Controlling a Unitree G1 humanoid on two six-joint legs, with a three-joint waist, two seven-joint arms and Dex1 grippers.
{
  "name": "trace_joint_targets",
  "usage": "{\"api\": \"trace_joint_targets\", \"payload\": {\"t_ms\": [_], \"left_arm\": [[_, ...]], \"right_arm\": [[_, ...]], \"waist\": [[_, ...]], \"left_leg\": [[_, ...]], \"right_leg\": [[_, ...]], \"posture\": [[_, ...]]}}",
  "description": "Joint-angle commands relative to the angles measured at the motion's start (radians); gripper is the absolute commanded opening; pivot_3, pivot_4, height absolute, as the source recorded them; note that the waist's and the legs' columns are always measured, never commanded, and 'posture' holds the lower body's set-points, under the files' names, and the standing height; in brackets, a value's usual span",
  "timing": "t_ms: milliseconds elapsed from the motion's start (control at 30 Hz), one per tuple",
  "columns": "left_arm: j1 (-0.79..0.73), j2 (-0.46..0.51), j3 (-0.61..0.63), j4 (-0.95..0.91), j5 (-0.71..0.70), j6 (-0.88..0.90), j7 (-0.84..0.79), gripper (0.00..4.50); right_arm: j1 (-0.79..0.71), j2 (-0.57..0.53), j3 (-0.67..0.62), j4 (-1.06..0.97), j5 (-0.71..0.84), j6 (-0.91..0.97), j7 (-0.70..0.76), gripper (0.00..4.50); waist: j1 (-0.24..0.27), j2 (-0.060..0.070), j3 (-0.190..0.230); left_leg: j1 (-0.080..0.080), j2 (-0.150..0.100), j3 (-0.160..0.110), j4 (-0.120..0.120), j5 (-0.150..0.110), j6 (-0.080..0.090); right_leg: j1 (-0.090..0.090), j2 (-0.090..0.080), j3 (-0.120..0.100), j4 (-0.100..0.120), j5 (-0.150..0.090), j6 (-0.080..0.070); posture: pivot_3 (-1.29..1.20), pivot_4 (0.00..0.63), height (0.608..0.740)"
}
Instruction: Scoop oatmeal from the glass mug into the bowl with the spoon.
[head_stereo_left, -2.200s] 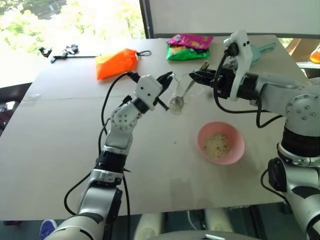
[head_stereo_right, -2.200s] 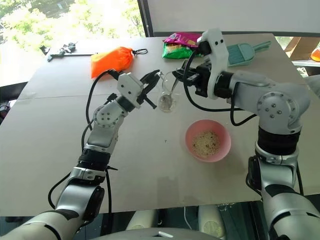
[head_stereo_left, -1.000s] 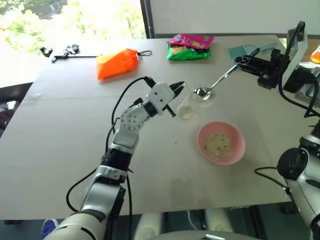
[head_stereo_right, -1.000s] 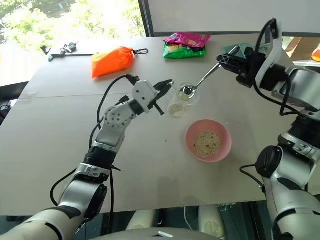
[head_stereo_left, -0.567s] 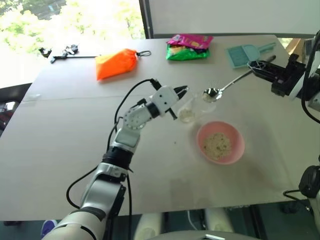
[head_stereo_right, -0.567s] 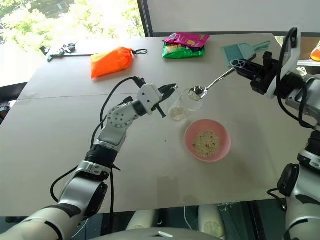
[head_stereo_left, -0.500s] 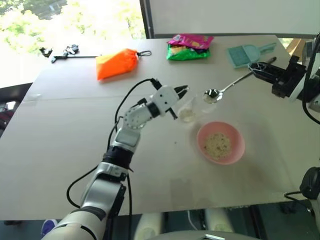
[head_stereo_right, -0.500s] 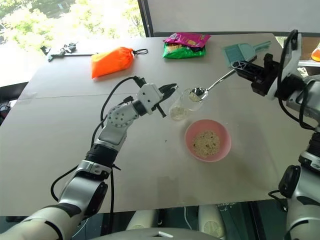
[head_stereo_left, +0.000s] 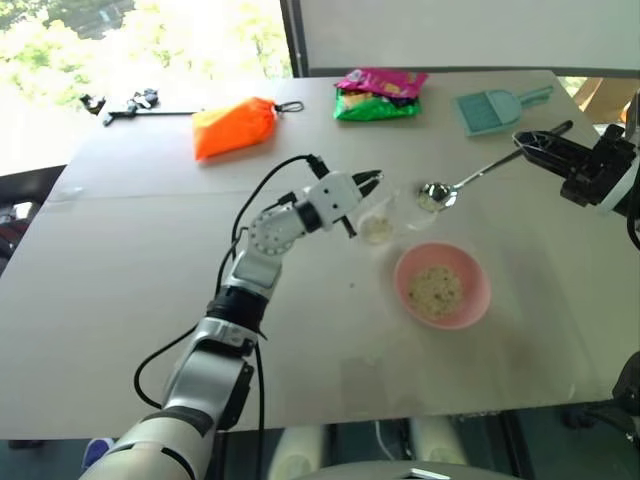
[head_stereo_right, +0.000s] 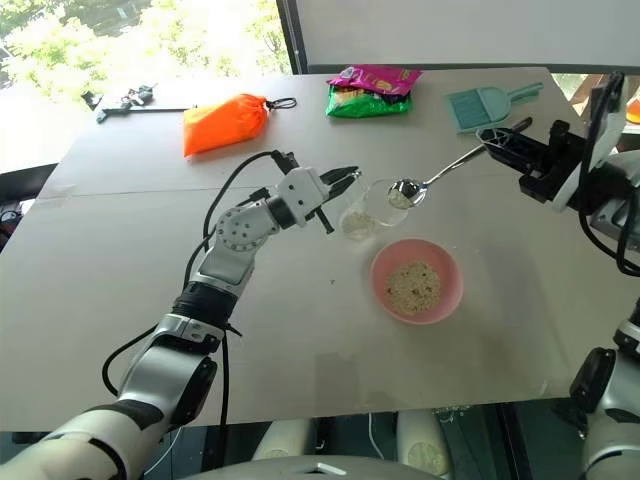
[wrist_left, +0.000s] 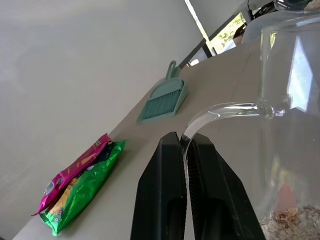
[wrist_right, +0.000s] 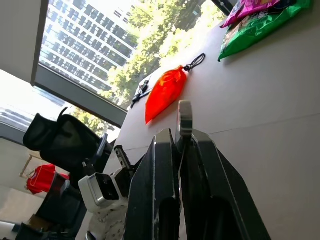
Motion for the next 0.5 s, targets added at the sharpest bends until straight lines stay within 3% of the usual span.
{"api": "trace_joint_targets", "payload": {"t_ms": [33,500], "left_arm": [[-0.035,0.000,0.000,-0.009,-0.006,-0.046,-0.003,0.03],[-0.061,0.011,-0.001,0.039,0.010,-0.064,0.016,0.03]], "right_arm": [[0.051,-0.028,-0.051,-0.070,0.034,-0.015,0.069,0.00],[0.275,-0.169,-0.034,-0.197,0.034,-0.039,0.276,0.00]], "waist": [[0.000,0.000,0.000],[0.001,0.000,0.000]], "left_leg": [[0.000,0.000,0.000,0.000,0.000,0.000],[0.000,0.000,0.000,0.000,0.000,0.000]], "right_leg": [[0.000,0.000,0.000,0.000,0.000,0.000],[0.000,0.000,0.000,0.000,0.000,0.000]], "posture": [[0.00,0.150,0.740],[0.00,0.150,0.740]]}}
